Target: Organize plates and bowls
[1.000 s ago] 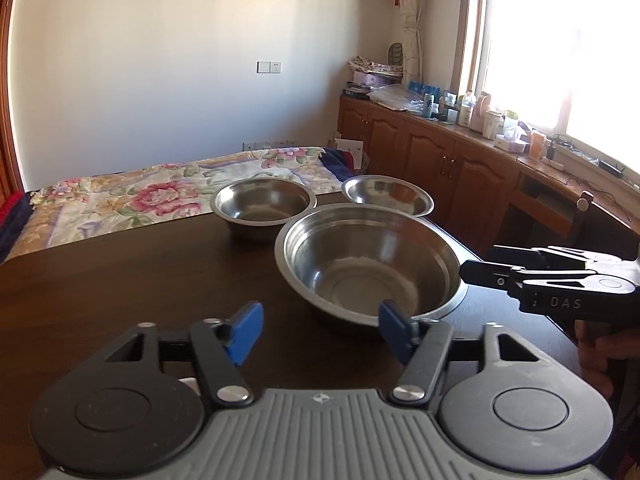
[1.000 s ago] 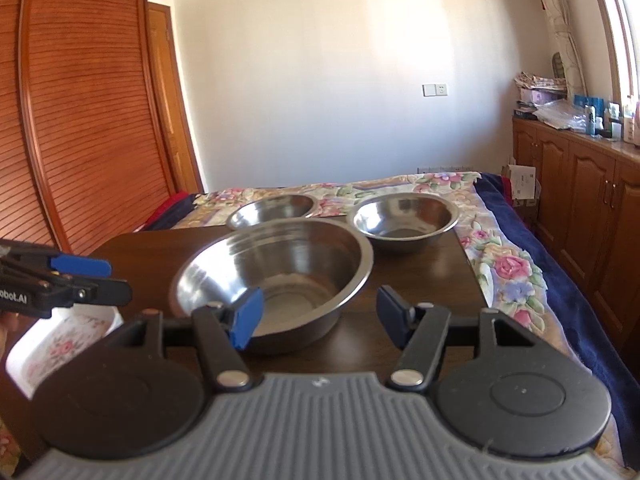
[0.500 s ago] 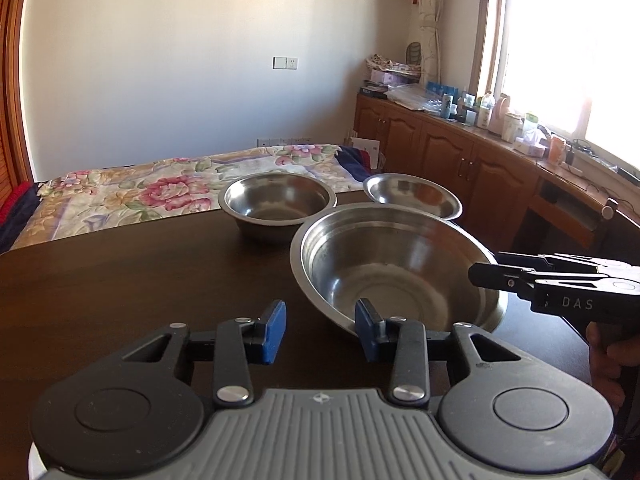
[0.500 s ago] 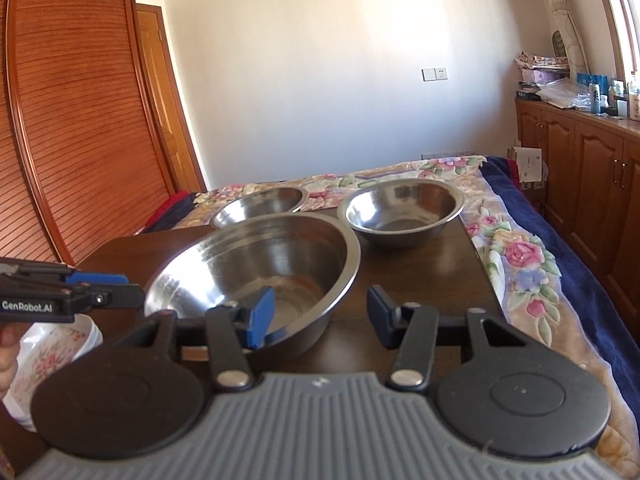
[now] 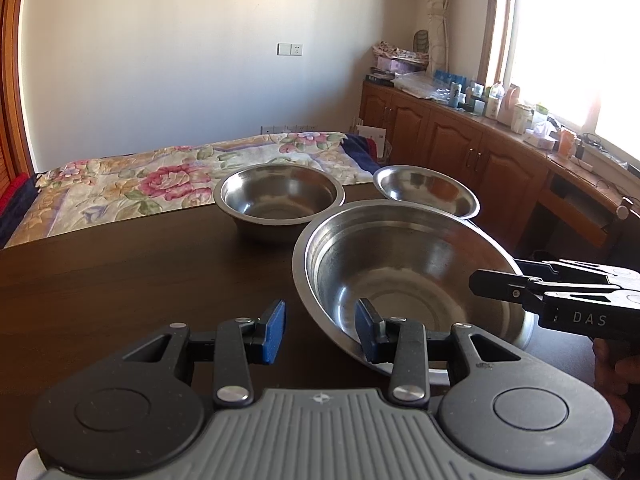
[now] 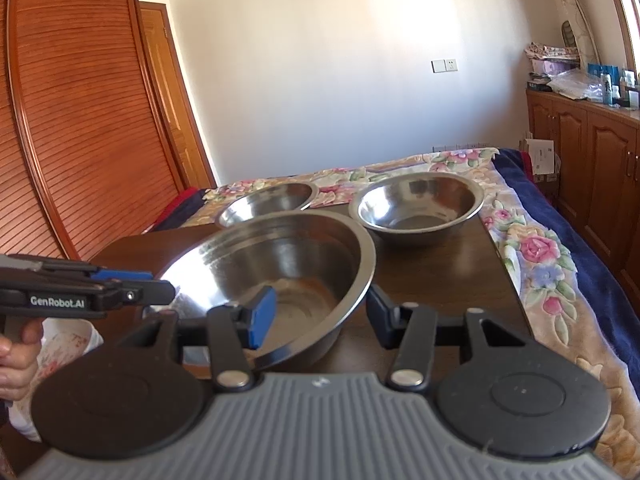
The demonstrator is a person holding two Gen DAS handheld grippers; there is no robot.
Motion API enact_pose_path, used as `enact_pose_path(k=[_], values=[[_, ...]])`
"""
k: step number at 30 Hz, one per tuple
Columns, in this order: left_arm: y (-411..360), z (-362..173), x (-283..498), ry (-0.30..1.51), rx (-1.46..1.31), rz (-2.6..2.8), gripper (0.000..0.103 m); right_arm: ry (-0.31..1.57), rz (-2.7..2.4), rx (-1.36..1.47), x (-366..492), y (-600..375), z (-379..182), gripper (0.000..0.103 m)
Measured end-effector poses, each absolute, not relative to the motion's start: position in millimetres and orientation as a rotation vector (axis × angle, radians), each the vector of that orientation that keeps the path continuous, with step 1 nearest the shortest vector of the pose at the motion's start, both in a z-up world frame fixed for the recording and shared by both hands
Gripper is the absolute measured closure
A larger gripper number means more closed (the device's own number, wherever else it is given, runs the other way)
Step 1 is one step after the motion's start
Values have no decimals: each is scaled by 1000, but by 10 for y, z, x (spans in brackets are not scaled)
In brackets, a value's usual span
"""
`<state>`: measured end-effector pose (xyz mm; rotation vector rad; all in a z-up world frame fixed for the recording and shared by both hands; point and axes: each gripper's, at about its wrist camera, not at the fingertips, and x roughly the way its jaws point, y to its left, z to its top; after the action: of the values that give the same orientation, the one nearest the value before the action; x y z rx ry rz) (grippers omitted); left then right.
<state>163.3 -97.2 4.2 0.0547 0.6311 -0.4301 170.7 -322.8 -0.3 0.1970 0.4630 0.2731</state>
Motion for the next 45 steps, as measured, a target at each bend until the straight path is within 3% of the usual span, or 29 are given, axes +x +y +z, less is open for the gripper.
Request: enact_pose_path(k=[4, 6, 10, 45], values=[[-1010, 32, 1690, 633, 54, -430, 64, 471, 266, 219, 1782, -3261, -24, 60], [-1025, 8, 1710, 645, 58, -429, 77, 481, 261, 227, 1812, -3275, -44, 66], [-1031, 10, 1704, 647, 53, -435, 80, 483, 261, 238, 1829, -3285, -56, 77], [-731, 61, 561, 609, 39, -498, 80, 477, 294, 269, 931, -3178, -49, 78]])
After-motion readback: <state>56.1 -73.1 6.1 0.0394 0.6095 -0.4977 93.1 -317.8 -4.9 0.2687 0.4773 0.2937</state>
